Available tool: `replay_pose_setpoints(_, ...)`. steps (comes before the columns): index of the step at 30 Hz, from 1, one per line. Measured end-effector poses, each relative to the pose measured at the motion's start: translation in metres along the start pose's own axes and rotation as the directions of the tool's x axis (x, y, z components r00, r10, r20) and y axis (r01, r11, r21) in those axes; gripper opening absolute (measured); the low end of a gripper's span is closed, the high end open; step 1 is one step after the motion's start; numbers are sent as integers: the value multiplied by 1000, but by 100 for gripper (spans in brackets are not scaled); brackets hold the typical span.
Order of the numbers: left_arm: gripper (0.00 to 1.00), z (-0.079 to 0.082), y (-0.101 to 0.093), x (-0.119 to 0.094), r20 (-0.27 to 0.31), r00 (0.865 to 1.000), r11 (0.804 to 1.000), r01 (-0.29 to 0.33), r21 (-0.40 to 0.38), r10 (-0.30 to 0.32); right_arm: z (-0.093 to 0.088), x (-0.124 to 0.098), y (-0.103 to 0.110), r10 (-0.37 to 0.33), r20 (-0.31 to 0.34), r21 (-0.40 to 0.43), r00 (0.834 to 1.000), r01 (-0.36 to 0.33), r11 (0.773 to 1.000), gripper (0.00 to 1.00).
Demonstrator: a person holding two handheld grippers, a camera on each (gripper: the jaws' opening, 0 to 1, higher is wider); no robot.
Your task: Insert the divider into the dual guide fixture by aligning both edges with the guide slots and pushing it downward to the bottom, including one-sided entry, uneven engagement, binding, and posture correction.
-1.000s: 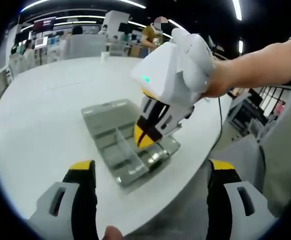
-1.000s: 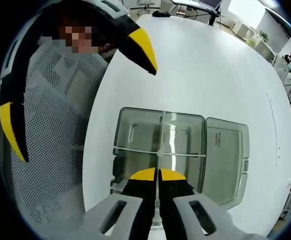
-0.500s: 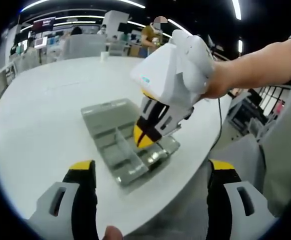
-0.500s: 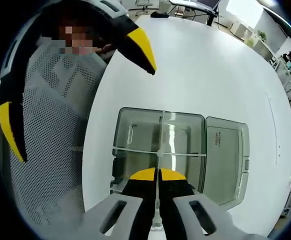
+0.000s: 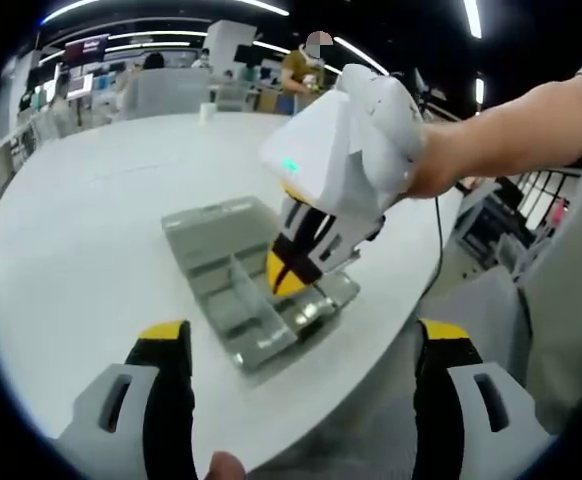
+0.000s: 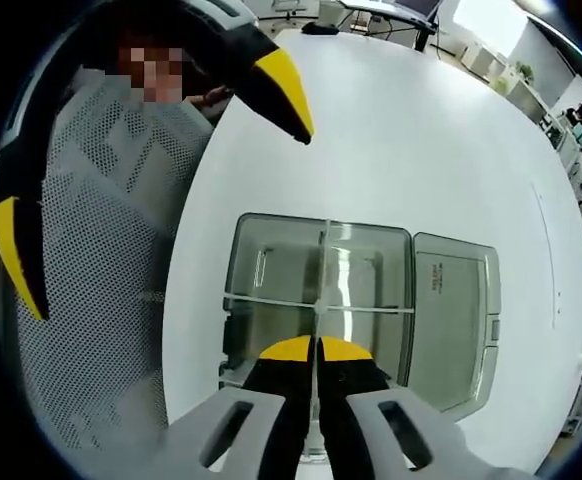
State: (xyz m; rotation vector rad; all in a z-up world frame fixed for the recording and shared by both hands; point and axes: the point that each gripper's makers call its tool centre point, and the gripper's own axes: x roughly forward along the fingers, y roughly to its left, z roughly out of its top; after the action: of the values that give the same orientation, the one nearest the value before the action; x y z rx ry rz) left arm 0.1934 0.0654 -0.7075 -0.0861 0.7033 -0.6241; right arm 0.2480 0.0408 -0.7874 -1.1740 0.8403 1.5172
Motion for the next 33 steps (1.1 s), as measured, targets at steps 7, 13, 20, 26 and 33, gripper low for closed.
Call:
replay_pose_setpoints(7,90,-2,0,-2,-3,1000,1000,-3,1,3,-2,4,0,8,10,26,1000,-8,1000,0)
replay_pose_setpoints(13,90,-3,0,-4,-3,1000,1000,-6,0,6,-2,5,1,12,13,36,1000,-12,999,0)
replay_pose_setpoints(20,90,-5,-2,-6,-4,1000,1000,-9,-1,9,-2,5,2,15,2,13,1000,-15,1000,0)
replay_pose_setpoints(26,90,-6,-3,-8,-5,1000,1000,-9,1,9,-4,4,-1,-5,17,27,1000,4,1000,5)
replay_pose_setpoints(33,90,-5,-4,-9,-5,1000,1000,-7,9,7,-3,-2,-4,-6,51,86,999,1,996,11)
